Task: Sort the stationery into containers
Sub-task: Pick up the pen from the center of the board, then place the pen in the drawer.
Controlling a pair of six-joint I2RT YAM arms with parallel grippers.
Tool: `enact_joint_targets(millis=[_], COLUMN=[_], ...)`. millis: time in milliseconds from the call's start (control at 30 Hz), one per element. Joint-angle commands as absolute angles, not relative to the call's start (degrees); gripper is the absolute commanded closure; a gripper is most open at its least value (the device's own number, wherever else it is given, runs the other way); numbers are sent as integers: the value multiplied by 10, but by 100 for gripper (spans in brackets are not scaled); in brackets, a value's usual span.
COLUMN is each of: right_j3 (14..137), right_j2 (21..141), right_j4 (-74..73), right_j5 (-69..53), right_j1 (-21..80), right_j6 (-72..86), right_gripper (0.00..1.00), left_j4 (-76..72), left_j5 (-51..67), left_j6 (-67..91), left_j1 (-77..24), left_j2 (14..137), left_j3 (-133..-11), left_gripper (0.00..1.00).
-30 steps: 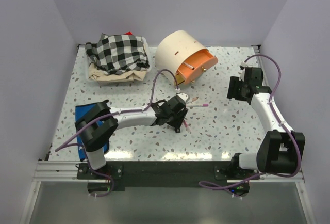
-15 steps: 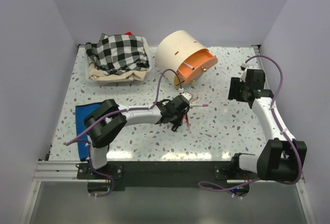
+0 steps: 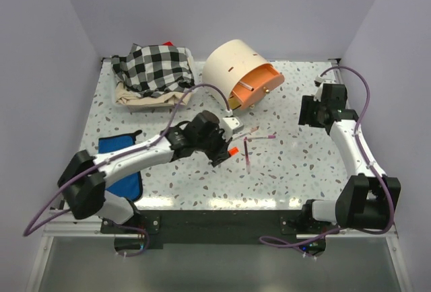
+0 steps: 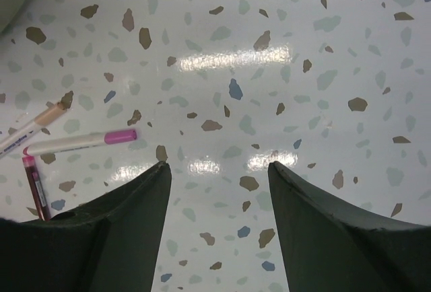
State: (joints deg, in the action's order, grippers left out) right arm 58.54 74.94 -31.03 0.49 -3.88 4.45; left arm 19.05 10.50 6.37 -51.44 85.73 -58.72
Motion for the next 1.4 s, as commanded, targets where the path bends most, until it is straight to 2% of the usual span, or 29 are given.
enact_joint_targets(millis=[0,200,467,800,867,900,1000,1167,1200,1267,1300,1367], right_j3=[628,611,599,577,574,572,571,577,578,579,578,573], right_j2=[756,748,734,722,721,721,723,728,727,724,722,722], right_j4=[-322,-305,-312,-300,-301,-302,-304,-305,-307,-312,-312,-311], right_j5=[15,4,7,2,1,1,1,-17,-21,-29,-30,-33], right_j1=[-41,-41,-42,-43,-43,-44,-44,-44,-44,-44,-44,-44], right_j6=[24,6,4,17,17,15,10,10,11,15,17,24], right_gripper=[37,37,36,36,36,36,36,36,36,36,36,36], left_j4=[119,27,-28,-17,-18,-18,-20,-5,-1,-3,-8,-34], left_j5=[223,238,229,212,210,210,207,217,188,130,65,10], left_j6=[-136,-253,-191,-133,-126,-120,-108,-101,-98,-84,-80,-76], left_j1=[-476,-440,-400,-392,-392,-392,-392,-392,-392,-392,-391,-391], left_j2=[750,801,981,1090,1095,1095,1085,1025,1008,940,911,821], left_j3=[-628,-779,-962,-1059,-1061,-1062,-1066,-1068,-1061,-989,-949,-798], left_gripper=[100,100,100,100,80,63,41,35,34,34,36,38])
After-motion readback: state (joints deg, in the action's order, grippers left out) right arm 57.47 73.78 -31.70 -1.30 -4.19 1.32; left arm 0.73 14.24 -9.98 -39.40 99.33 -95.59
